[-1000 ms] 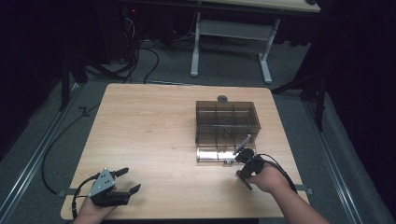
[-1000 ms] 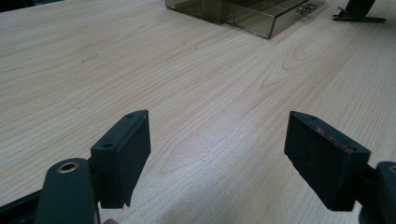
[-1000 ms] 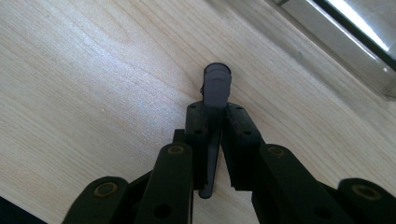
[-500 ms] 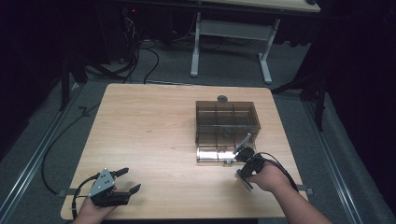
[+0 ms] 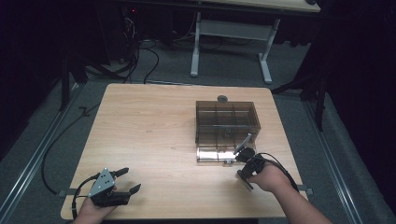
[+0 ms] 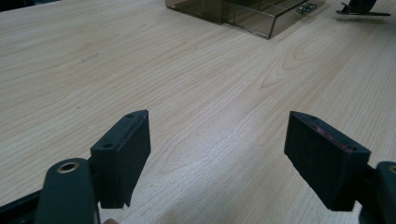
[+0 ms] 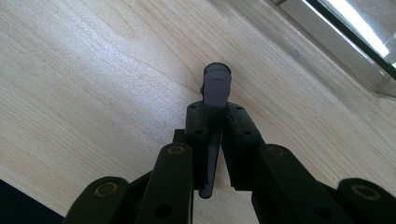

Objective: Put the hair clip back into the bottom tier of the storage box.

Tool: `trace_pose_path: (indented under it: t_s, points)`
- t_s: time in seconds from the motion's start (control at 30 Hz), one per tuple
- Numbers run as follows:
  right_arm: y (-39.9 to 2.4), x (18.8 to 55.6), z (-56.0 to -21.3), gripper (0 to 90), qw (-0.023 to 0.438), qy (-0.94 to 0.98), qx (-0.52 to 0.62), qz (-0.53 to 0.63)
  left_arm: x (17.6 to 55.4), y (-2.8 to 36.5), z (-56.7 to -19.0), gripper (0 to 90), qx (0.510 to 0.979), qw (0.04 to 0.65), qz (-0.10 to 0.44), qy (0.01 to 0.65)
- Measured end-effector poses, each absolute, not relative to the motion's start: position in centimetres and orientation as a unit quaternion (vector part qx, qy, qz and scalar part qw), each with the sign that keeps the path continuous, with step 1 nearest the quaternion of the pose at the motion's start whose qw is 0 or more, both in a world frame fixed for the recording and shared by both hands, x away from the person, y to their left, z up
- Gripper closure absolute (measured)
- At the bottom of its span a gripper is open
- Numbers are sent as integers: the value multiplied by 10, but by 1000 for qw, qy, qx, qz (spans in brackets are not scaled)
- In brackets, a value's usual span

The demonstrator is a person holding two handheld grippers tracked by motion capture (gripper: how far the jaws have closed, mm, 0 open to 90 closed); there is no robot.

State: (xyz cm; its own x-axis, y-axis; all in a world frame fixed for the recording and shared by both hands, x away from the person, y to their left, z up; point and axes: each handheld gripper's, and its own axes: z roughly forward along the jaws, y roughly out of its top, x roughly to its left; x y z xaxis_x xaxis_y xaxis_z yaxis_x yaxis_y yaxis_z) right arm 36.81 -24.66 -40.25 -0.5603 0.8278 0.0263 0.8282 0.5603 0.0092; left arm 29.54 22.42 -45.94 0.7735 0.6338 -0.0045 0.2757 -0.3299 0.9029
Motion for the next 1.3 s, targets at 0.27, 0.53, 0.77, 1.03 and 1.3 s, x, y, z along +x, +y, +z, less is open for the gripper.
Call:
trace_pose_path:
  t_s: [0.27, 0.53, 0.77, 1.03, 1.3]
  points:
    - [-246, 369, -401, 810, 10, -888, -460, -12, 295, 224, -459, 231, 795, 504, 178, 286]
    - [-245, 371, -392, 810, 7, -890, -455, -11, 295, 224, -459, 231, 795, 504, 178, 286]
    - [-245, 375, -387, 810, 3, -898, -439, -15, 295, 225, -459, 231, 795, 505, 178, 286]
    - [-241, 380, -379, 810, 6, -892, -451, -11, 295, 225, -459, 231, 794, 505, 178, 286]
    - [-240, 388, -372, 809, 5, -896, -443, -14, 295, 225, -459, 230, 795, 505, 177, 286]
